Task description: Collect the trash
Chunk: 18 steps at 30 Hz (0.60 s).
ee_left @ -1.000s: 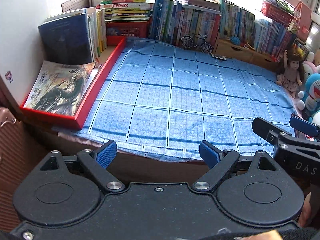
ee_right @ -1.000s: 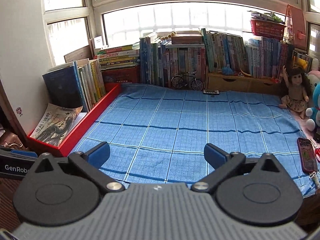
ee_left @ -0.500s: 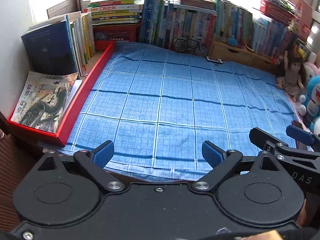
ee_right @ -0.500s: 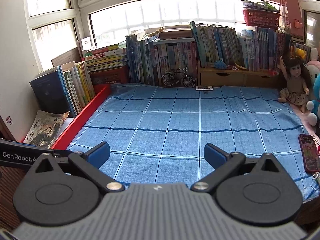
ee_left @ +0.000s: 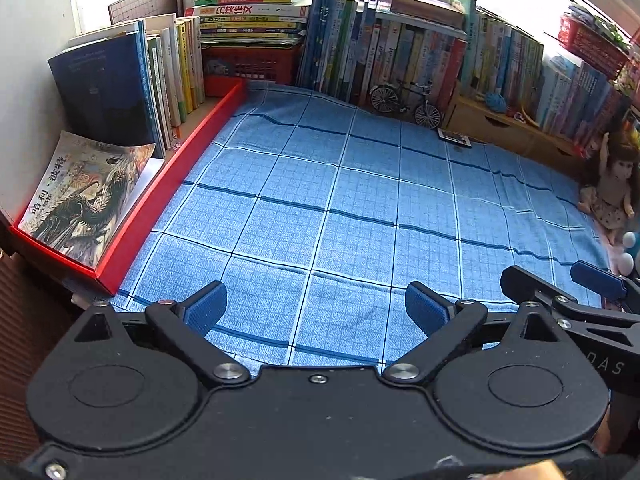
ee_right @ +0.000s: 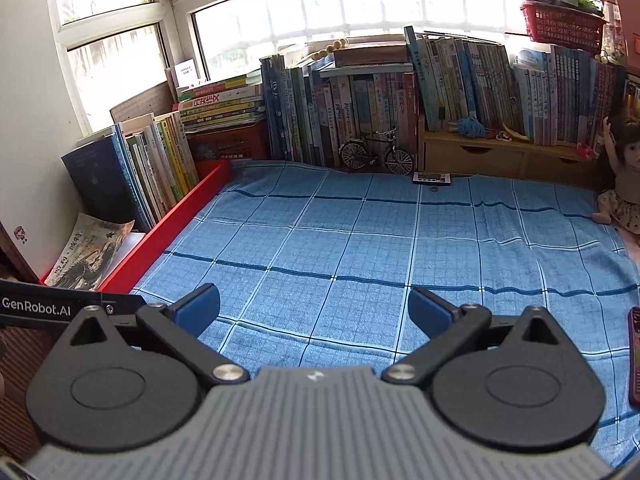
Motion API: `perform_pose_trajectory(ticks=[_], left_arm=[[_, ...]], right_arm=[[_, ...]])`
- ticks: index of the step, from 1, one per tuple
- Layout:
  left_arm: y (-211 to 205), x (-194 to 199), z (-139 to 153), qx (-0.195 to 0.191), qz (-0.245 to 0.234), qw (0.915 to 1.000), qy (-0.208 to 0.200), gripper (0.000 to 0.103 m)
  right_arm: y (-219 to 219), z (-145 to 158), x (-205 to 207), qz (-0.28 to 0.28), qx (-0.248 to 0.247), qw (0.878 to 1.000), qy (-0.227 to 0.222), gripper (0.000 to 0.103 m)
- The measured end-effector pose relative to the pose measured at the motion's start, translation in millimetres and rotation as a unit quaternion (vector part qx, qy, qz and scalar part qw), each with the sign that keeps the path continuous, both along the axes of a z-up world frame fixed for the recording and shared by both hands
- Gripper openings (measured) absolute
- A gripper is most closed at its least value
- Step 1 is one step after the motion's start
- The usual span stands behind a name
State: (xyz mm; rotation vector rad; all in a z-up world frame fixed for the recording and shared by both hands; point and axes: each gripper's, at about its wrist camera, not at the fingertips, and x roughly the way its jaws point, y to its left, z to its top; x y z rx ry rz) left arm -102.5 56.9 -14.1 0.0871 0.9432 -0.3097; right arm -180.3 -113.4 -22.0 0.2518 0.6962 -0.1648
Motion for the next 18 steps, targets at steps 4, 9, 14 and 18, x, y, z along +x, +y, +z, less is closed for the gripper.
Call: perform_pose_trajectory(ticks=[4, 9, 14, 18], left_arm=[[-6.8, 5.7, -2.6, 0.003, -0.002, 1.0000, 0.001, 0.096], [-16.6, 7.6, -3.1, 0.014, -0.006, 0.9998, -0.010, 0.096], [-21.5, 9.8, -3.7, 0.009, -0.012, 0.9998, -0.010, 0.096], [-22.0, 11.2, -5.3, 0.010, -0.010, 0.9998, -0.010, 0.096]], right_arm=[[-4.3, -2.6, 4.6, 0.005, 0.002, 1.000, 0.002, 0.103], [-10.0, -4.7, 7.5, 0.003, 0.004, 1.000, 0.005, 0.103], [-12.8, -5.5, 9.8, 0.001, 0.002, 1.000, 0.007, 0.103], [-13.6, -6.0, 13.1, 0.002, 0.000, 1.000, 0.007, 0.103]])
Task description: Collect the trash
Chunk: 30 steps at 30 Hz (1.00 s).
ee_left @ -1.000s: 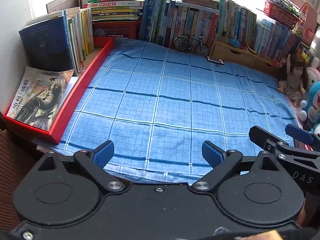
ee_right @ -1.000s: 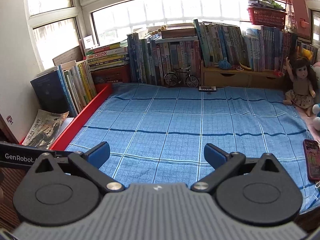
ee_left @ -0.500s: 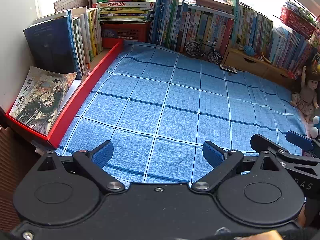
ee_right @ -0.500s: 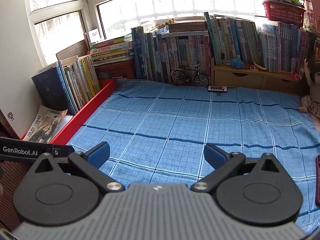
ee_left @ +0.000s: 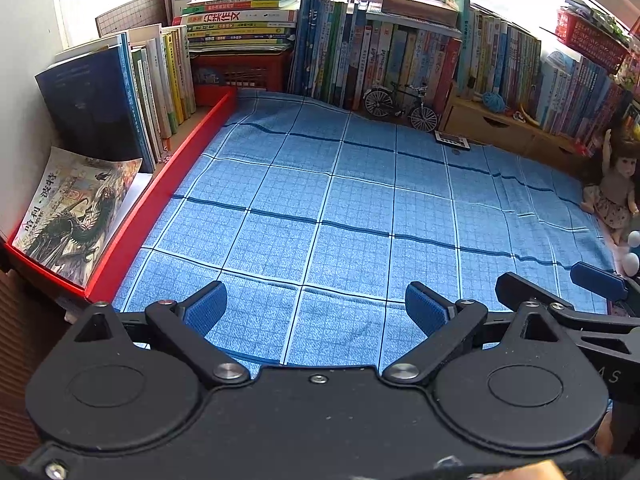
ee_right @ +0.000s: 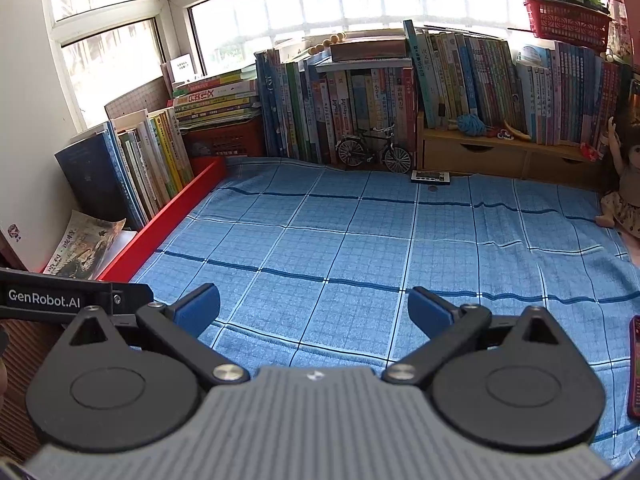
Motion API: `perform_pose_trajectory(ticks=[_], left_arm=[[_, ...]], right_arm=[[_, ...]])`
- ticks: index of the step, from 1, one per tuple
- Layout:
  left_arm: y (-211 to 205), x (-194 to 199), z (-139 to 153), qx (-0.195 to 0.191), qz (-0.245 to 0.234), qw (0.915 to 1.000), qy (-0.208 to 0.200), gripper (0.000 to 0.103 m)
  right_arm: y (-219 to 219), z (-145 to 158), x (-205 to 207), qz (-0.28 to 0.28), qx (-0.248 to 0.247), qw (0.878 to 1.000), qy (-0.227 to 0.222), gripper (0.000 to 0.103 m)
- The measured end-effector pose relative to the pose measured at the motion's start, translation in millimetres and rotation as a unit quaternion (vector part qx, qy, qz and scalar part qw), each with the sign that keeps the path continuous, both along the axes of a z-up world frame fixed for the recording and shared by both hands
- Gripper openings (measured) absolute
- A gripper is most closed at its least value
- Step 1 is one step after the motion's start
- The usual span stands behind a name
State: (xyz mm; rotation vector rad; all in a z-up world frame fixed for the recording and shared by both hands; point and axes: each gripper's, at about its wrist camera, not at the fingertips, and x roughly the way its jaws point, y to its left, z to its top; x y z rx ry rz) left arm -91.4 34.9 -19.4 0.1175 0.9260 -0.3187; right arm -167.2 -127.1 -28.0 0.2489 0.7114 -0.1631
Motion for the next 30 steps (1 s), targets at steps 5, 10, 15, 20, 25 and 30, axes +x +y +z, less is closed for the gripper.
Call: perform_pose_trajectory(ticks=[5, 10, 15, 20, 25, 30], left_arm=[[1.2, 3.0, -2.4, 0.006, 0.002, 1.0000, 0.000, 0.096], [0.5, 5.3, -6.1, 0.016, 0.002, 0.9999, 0.001, 0.096], [0.5, 7.5, -9.5, 0.022, 0.004, 0.9997, 0.003, 0.096], [1.9, 10.7, -12.1, 0.018, 0.003, 0.9998, 0.009, 0.096], [1.8, 11.5, -12.4, 0.016, 0.002, 0.9999, 0.006, 0.096], [0.9, 12.8, -11.3, 0.019, 0.003, 0.9998, 0.003, 0.096]], right_arm=[[0.3, -0.2, 0.0, 0.000, 0.001, 1.000, 0.000, 0.103], [0.2, -1.7, 3.3, 0.002, 0.001, 1.000, 0.001, 0.103], [-0.1, -3.3, 7.7, 0.006, 0.000, 1.000, 0.004, 0.103], [2.4, -4.5, 9.9, 0.009, -0.001, 1.000, 0.005, 0.103], [2.4, -6.0, 11.6, 0.011, -0.001, 1.000, 0.007, 0.103], [2.1, -6.5, 13.5, 0.011, 0.001, 1.000, 0.006, 0.103]])
